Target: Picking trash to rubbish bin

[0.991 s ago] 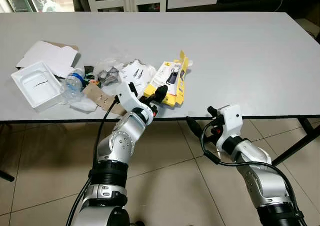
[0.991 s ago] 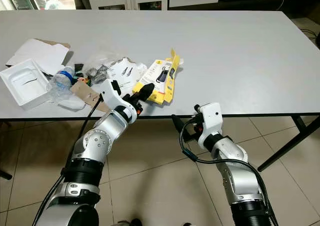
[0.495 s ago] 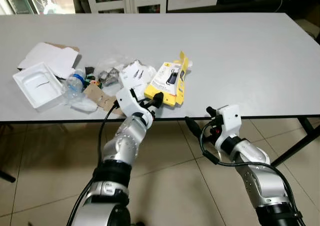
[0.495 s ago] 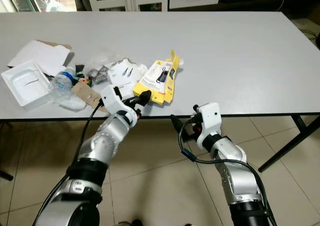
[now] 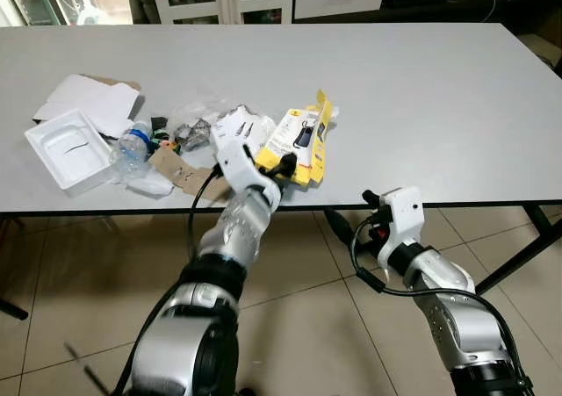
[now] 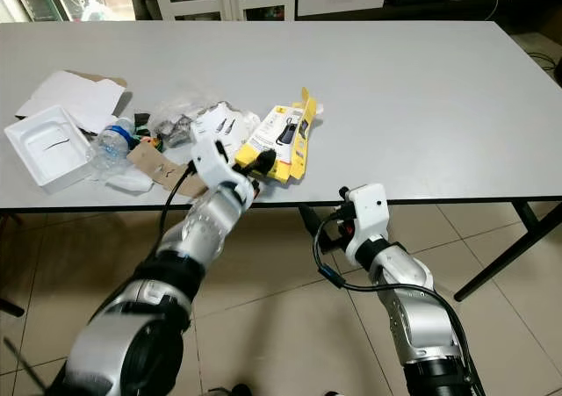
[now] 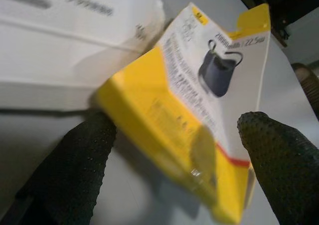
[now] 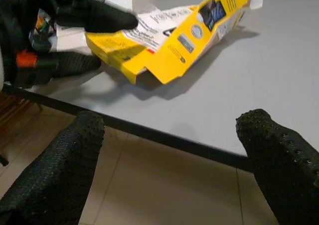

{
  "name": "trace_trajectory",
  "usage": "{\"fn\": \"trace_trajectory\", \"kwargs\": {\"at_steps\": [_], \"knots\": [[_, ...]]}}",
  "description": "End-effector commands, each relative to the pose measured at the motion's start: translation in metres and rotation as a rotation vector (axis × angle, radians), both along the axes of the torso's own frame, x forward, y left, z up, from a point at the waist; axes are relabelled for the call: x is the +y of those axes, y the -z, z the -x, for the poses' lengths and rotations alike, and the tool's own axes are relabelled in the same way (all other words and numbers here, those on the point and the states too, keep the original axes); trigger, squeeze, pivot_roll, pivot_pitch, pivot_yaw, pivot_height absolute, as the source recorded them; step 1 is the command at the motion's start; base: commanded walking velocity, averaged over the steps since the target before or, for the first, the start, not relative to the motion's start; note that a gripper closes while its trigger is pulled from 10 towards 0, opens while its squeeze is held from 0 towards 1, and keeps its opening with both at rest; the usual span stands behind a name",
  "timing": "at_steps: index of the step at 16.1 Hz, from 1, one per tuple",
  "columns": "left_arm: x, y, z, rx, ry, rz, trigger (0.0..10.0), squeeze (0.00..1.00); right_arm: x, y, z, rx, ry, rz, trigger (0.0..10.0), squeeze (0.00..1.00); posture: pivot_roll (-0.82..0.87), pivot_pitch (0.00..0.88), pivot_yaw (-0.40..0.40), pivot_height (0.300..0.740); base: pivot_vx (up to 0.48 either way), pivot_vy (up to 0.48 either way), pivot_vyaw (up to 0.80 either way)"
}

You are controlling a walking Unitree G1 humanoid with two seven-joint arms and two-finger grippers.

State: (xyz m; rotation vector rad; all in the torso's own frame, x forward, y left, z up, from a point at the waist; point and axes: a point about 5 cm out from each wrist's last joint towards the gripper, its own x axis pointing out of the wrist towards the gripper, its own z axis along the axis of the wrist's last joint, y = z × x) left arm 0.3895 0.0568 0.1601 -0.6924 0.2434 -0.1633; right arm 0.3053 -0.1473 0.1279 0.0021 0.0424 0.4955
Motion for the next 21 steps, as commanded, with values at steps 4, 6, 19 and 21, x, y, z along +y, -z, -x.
{"fn": "trace_trajectory", "kwargs": {"at_steps": [4, 6, 19, 21], "knots": [[-0.033, -0.006, 0.002, -0.004, 0.057, 0.063, 10.0, 0.00, -0.001, -0.003, 0.004, -0.004, 0.004, -0.007, 10.0, 0.00, -0.13, 0.167, 0.046, 0.740, 0.000, 0.000, 0.00], [-0.032, -0.007, 0.000, -0.001, 0.053, 0.060, 10.0, 0.00, 0.000, -0.003, 0.004, -0.002, 0.003, -0.009, 10.0, 0.00, -0.13, 0.167, 0.046, 0.740, 0.000, 0.000, 0.00], [-0.026, -0.007, -0.004, -0.001, 0.022, 0.014, 0.0, 0.00, 0.000, -0.002, 0.004, 0.008, 0.010, -0.014, 10.0, 0.00, -0.12, 0.171, 0.046, 0.740, 0.000, 0.000, 0.00], [-0.026, -0.007, -0.004, -0.004, 0.021, 0.015, 0.0, 0.00, 0.001, -0.002, 0.004, 0.008, 0.007, -0.015, 10.0, 0.00, -0.12, 0.171, 0.047, 0.740, 0.000, 0.000, 0.00]]}}
